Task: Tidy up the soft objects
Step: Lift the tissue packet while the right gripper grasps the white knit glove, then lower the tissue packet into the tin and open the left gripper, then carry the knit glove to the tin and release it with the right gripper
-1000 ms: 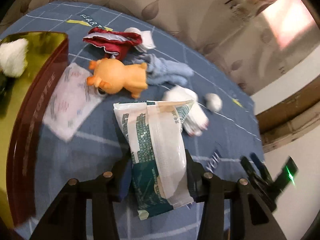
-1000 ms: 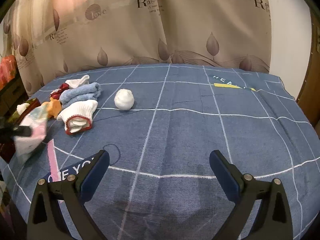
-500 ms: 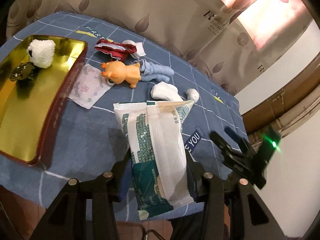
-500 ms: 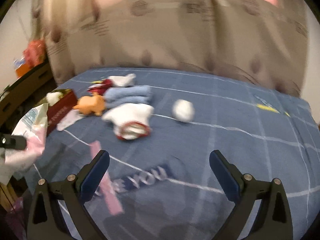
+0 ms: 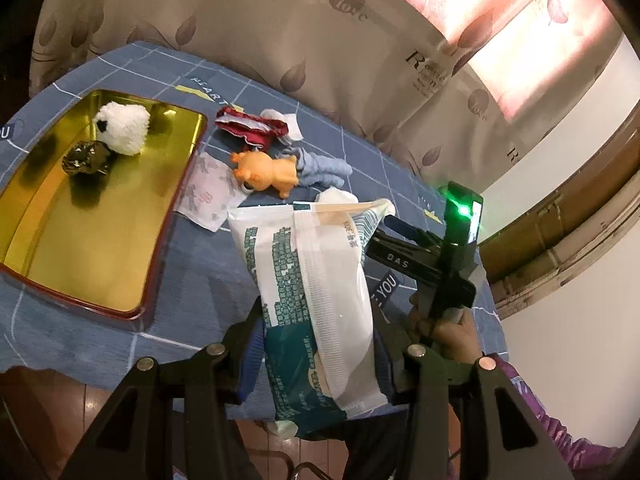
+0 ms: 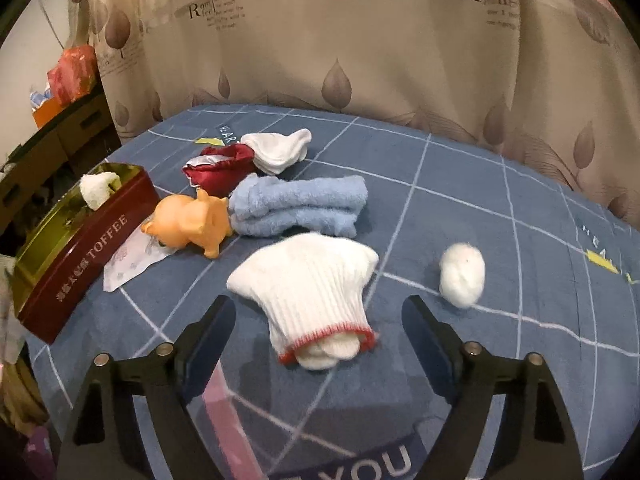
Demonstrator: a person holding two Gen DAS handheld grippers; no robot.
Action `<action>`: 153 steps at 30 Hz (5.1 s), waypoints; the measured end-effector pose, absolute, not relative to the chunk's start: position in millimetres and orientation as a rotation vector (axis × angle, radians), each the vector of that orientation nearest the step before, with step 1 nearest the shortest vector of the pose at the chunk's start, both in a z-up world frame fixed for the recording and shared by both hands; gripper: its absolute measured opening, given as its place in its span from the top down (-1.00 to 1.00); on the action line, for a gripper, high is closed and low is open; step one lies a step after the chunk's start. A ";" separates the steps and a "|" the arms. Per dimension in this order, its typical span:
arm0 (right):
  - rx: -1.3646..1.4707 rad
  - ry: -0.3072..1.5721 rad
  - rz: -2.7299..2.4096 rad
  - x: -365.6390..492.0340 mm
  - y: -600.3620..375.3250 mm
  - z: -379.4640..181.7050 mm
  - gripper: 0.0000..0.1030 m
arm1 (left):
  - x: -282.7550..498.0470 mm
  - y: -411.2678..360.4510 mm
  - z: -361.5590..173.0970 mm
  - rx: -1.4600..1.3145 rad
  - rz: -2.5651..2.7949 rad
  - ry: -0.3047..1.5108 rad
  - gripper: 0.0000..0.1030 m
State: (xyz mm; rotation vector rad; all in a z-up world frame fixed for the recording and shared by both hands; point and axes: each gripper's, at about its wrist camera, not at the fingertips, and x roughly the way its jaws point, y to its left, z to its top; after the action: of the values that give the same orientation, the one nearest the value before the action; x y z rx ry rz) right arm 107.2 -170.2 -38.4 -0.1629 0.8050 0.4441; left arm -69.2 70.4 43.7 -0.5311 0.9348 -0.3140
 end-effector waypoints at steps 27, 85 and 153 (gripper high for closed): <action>-0.090 0.762 0.414 60.4 -192.5 -50.9 0.56 | -76.1 150.0 59.5 -0.530 -0.148 0.891 0.09; -0.025 0.805 0.417 66.7 -197.8 -57.0 0.55 | -52.9 194.3 21.1 -0.576 0.112 0.898 -0.15; -0.110 0.788 0.359 63.4 -129.1 -21.6 -0.67 | -102.4 168.1 22.6 -0.252 0.260 0.799 -0.23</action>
State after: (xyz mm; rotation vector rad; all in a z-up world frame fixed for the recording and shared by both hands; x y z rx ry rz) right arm 63.4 -129.1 -21.6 -0.1103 0.7882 0.3589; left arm -102.4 168.1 22.6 -0.2522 0.7990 0.2603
